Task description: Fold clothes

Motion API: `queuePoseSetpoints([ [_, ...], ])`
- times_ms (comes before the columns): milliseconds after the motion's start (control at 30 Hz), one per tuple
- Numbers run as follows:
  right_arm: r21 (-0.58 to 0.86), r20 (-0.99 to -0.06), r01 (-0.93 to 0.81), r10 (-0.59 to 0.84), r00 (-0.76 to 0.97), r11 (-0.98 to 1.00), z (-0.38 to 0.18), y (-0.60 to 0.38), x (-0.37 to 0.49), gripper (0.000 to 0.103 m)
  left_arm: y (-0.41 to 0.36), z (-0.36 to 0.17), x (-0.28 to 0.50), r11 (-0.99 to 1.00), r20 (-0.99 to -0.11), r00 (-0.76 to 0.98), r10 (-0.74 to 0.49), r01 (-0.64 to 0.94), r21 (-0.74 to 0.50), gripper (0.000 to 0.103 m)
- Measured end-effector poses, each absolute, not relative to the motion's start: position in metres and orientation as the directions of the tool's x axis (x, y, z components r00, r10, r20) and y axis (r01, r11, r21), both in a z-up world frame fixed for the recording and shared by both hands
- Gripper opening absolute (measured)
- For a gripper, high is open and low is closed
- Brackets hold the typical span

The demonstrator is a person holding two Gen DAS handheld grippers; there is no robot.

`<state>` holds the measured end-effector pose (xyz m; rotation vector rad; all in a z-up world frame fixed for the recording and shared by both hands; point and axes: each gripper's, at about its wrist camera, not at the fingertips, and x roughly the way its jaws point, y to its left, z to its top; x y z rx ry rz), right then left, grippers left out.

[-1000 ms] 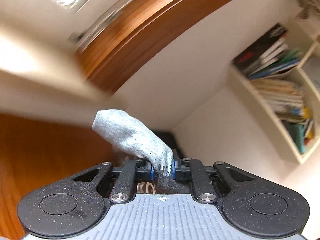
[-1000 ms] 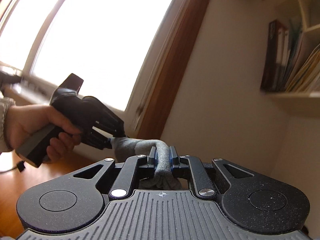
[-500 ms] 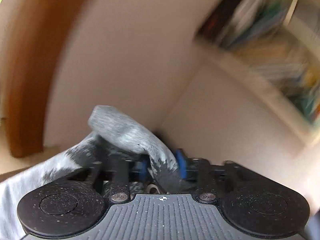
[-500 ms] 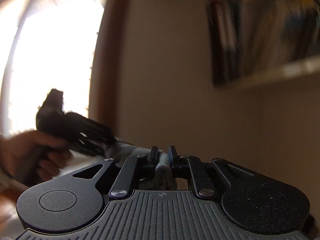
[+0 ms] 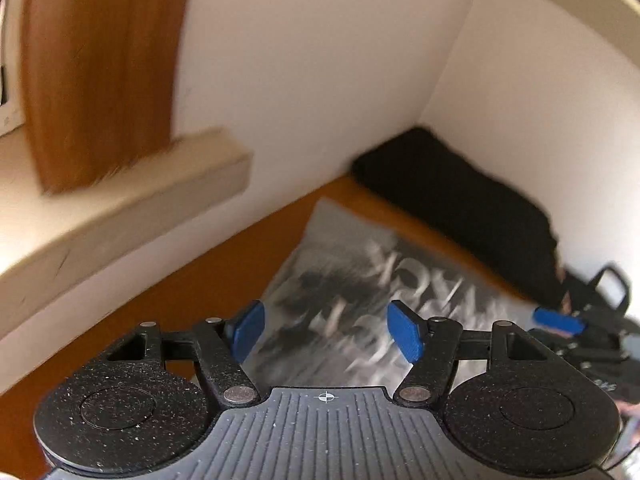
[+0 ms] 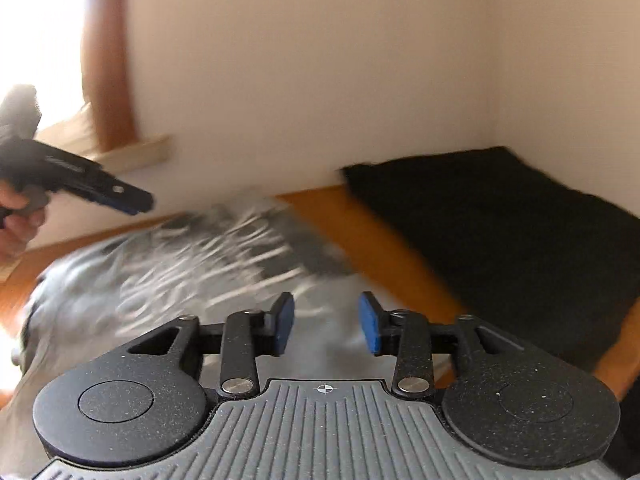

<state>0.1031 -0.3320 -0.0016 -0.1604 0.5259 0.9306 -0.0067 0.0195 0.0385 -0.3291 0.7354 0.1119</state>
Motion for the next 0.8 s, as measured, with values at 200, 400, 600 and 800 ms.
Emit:
queuePoseSetpoints([
  [200, 0.087, -0.495, -0.858, 0.769, 0.404, 0.506, -0.008, -0.315, 0.057, 0.048, 0.027, 0.019, -0.029, 0.972, -0.704, 0.708, 0.055, -0.199, -0.123, 0.071],
  [400, 0.048, -0.497, -0.893, 0.786, 0.367, 0.447, 0.003, -0.301, 0.017, 0.049, 0.048, 0.008, -0.056, 0.978, -0.723, 0.687, 0.069, -0.189, -0.086, 0.069],
  [600, 0.046, -0.513, -0.928, 0.805, 0.297, 0.371, 0.004, -0.298, -0.016, 0.049, 0.048, 0.007, -0.068, 0.978, -0.724, 0.685, 0.081, -0.194, -0.074, 0.067],
  [800, 0.031, -0.533, -0.945, 0.805, 0.26, 0.325, 0.002, -0.305, -0.039, 0.049, 0.032, 0.014, -0.086, 0.972, -0.743, 0.663, 0.098, -0.224, -0.071, 0.067],
])
